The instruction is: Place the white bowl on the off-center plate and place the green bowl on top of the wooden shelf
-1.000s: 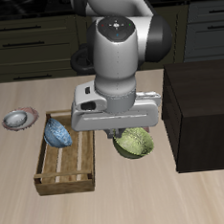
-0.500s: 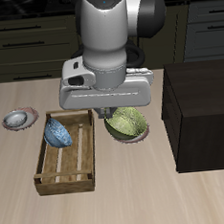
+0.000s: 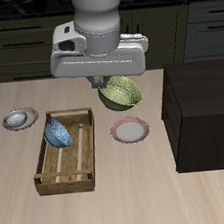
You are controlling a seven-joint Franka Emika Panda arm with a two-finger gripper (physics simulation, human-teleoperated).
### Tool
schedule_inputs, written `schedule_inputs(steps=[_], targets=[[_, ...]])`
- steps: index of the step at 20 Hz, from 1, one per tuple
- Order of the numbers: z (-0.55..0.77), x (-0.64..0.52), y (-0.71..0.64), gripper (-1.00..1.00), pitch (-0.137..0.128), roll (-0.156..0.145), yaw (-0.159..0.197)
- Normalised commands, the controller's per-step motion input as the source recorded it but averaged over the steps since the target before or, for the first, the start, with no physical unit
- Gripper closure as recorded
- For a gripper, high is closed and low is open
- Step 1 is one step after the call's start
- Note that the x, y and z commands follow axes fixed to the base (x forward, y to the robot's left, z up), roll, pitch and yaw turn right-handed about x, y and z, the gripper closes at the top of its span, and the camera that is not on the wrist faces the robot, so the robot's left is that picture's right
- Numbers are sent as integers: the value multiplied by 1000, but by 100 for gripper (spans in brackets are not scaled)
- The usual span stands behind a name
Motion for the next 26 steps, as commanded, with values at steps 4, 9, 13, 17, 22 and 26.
schedule_inputs(steps=[4, 9, 13, 17, 22, 26], targets=[[345, -408, -39, 100, -61, -3, 9], [233, -257, -54, 100, -48, 3, 10], [149, -299, -30, 100, -42, -14, 17], [137, -277, 60, 100, -53, 20, 9], [115, -336, 188, 100, -60, 42, 12], [-34, -334, 330, 100, -21, 68, 21]])
